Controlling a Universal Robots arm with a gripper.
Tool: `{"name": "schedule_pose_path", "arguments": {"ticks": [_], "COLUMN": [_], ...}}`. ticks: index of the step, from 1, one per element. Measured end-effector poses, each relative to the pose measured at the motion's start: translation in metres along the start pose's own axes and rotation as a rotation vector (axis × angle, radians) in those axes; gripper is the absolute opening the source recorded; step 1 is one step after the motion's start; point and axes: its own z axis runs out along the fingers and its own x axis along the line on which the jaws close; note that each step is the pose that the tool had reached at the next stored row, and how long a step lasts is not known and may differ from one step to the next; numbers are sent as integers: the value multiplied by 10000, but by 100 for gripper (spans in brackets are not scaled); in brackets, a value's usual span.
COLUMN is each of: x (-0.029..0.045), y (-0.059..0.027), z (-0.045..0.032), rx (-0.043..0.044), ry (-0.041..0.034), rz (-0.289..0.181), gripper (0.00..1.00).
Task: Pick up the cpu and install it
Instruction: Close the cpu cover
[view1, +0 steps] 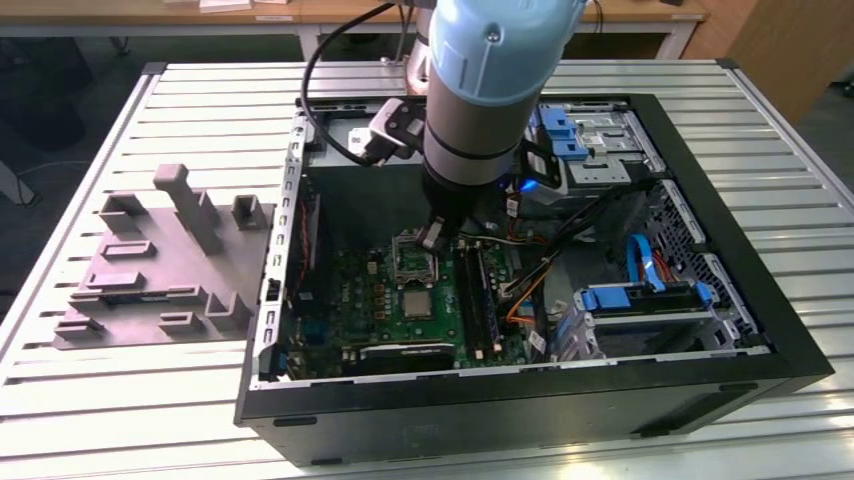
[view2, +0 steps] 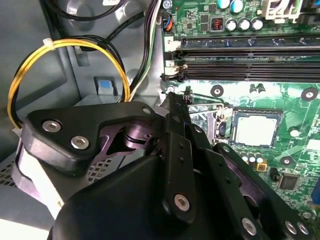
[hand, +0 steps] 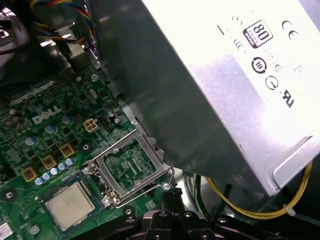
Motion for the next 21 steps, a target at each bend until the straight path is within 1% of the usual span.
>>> {"name": "schedule_pose_path", "arguments": {"ticks": [5,7,9,13,21], "x": [0,-1,-3,-8,-39], "y": [-1,-3,-7,-10,6], "z": [4,7,9,18,110], "rx": [-4,-18,-6,-3,-3], "ry": [11,34,57,62,63], "rz": [-38,-132,-139,-139,-139], "gripper": [11,11,11,11,11]}}
